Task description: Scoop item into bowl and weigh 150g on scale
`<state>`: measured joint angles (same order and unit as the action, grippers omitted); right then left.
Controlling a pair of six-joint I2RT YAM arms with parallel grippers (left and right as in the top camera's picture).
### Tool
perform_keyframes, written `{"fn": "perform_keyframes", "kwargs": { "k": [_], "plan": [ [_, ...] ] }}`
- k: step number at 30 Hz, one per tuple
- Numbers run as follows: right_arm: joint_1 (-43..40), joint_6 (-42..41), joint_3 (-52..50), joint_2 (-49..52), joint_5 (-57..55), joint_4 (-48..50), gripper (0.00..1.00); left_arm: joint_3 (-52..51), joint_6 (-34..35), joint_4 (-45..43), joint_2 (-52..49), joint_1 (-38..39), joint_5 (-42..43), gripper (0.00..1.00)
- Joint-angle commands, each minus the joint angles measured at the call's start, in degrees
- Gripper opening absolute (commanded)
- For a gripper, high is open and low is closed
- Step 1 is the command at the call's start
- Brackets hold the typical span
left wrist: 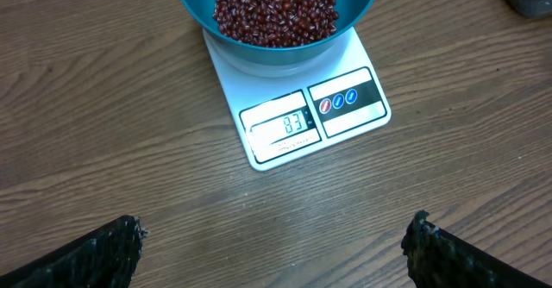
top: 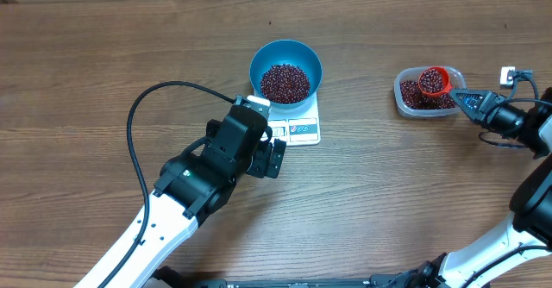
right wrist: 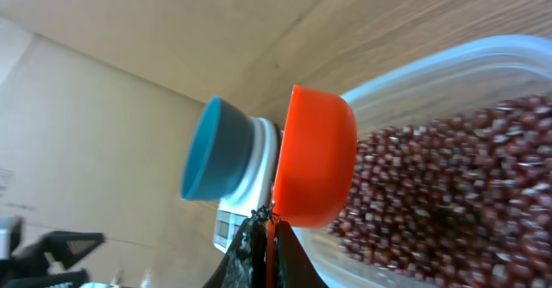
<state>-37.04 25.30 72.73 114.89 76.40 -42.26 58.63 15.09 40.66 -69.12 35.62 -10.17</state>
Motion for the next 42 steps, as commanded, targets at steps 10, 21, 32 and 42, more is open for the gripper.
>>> {"fn": "perform_keyframes", "kwargs": {
  "k": [10,21,32,42],
  "plan": [
    [1.09,0.09,-0.35,0.33,12.68,-3.17,0.04,-0.15,0.79,-0.22,0.02,0.20,-0.76,1.00],
    [10.08,0.28,-0.35,0.33,12.66,-2.82,0.04,-0.15,0.79,-0.22,0.02,0.20,-0.76,1.00],
    [17.44,0.20,-0.35,0.33,12.85,-0.68,0.04,-0.15,0.79,-0.22,0.02,0.20,-0.76,1.00],
    [21.68,-13.77,-0.35,0.33,11.43,13.53,0.04,-0.15,0.79,-0.22,0.02,0.20,-0.76,0.99]
  ]
}}
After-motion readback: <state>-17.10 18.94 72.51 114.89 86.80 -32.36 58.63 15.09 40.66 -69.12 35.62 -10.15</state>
